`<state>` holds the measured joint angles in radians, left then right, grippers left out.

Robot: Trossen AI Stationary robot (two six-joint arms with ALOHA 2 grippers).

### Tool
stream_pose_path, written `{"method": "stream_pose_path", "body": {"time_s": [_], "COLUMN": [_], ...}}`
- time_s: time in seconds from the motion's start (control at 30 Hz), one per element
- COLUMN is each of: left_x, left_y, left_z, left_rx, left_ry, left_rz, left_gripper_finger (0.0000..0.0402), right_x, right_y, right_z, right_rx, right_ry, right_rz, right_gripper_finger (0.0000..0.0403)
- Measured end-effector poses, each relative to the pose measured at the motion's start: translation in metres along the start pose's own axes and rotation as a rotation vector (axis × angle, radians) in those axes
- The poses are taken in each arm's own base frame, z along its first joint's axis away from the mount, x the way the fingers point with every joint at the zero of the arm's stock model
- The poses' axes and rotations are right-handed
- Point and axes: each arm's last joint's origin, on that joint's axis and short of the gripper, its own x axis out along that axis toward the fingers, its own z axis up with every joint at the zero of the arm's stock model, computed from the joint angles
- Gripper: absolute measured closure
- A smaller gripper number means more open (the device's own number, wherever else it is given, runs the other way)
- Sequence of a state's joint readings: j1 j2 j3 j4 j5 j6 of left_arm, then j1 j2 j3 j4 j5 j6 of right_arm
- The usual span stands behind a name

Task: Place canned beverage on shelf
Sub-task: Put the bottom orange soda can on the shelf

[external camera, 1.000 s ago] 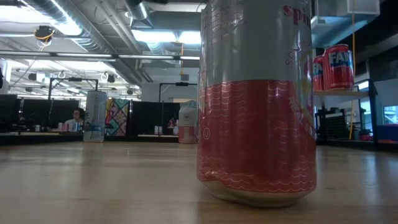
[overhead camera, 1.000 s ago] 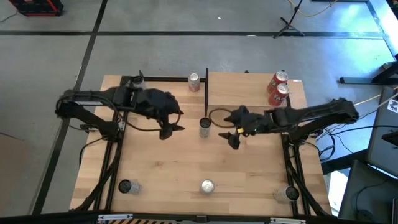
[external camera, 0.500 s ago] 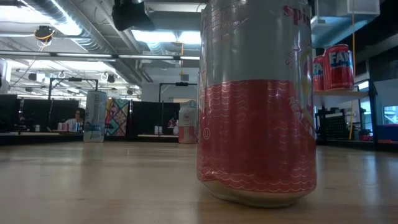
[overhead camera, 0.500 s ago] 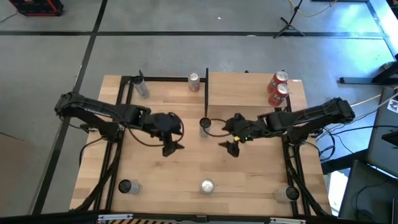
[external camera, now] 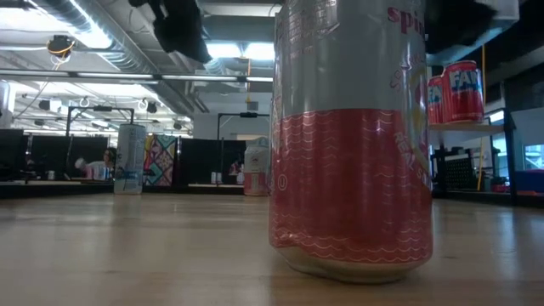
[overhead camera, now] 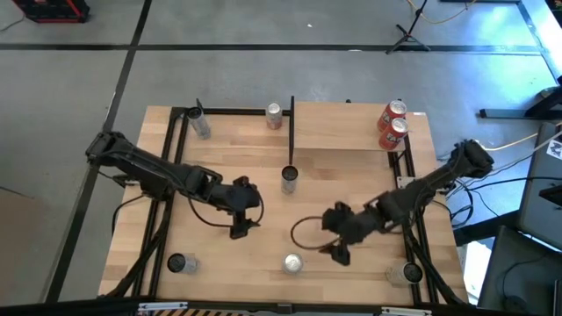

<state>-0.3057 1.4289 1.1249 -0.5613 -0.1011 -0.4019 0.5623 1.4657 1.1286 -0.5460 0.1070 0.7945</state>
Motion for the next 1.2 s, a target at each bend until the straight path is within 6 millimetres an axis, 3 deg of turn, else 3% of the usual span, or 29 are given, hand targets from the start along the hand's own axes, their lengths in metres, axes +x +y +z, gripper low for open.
{"method": "stream_pose_path", "body": {"time_s": [0.2, 0.4, 0.53, 0.83, 1.2], "left_x": [0.030, 0.075, 0.100, 0.125, 0.136], "left_y": [-0.018, -0.029, -0.031, -0.035, -0.024], "left_z": [-0.003, -0.018, -0.025, -0.032, -0.061], "left_rx": [0.202, 0.334, 0.357, 0.338, 0.245], "left_ry": [0.014, 0.101, 0.130, 0.026, -0.114], "left_rz": [-0.097, -0.110, -0.142, -0.226, -0.307], "left_gripper_finger": [0.0092, 0.0092, 0.0092, 0.0092, 0.0092], "right_x": [0.035, 0.068, 0.086, 0.132, 0.160], "right_y": [0.034, 0.049, 0.056, 0.054, 0.054], "right_z": [-0.035, -0.078, -0.096, -0.102, -0.101], "right_rx": [0.072, 0.122, 0.121, 0.025, -0.034], "right_ry": [-0.065, -0.064, -0.180, -0.458, -0.586], "right_rz": [-0.038, -0.132, -0.187, -0.273, -0.280], "right_gripper_finger": [0.0056, 0.0056, 0.0056, 0.0056, 0.0056]}}
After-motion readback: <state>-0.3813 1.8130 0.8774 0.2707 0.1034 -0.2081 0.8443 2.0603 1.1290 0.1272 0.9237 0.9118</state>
